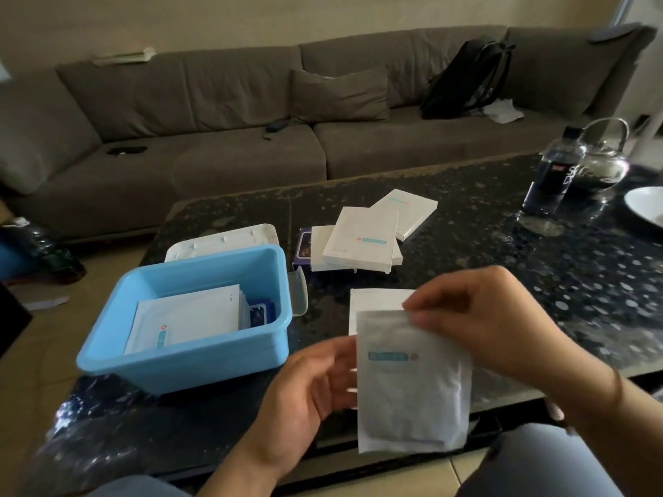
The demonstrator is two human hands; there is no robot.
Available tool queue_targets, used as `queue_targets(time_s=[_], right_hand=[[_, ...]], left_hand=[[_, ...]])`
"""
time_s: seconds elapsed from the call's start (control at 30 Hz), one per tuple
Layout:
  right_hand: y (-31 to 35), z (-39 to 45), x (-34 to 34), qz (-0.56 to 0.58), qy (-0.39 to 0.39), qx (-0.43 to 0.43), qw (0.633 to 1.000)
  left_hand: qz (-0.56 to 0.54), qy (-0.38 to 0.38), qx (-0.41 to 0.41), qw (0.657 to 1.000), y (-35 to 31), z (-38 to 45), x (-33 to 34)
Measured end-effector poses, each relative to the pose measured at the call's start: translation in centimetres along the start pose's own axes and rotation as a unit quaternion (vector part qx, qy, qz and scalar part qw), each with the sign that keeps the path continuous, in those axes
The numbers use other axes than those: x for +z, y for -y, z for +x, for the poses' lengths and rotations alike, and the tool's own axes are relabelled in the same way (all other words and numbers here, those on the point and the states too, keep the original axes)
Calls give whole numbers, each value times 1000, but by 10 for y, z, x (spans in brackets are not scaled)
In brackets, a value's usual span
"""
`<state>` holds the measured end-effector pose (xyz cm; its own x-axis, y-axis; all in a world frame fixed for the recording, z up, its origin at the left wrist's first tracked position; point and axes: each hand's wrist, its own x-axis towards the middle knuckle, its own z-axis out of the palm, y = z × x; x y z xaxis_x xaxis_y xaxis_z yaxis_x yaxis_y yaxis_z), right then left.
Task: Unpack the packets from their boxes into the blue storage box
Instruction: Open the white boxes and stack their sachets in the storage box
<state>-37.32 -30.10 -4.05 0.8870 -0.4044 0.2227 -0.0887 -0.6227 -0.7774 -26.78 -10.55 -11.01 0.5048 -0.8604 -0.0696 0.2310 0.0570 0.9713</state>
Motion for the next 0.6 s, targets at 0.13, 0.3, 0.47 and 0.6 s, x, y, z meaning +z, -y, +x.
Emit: queue_targets(time_s=[0.13,0.3,0.47,0.6], right_hand=[[12,34,8,46,83,39,995],[22,43,23,111,-62,70,989],[33,3,39,239,50,251,937],[36,-6,59,295,58,256,919]], left_hand=[[9,-29,-59,998,-16,-1,10],[-164,-139,-97,972,-21,-6,4],[-299,-221,-71,926,-35,-11,-2],[-320,-247,-53,913,-40,-13,0]])
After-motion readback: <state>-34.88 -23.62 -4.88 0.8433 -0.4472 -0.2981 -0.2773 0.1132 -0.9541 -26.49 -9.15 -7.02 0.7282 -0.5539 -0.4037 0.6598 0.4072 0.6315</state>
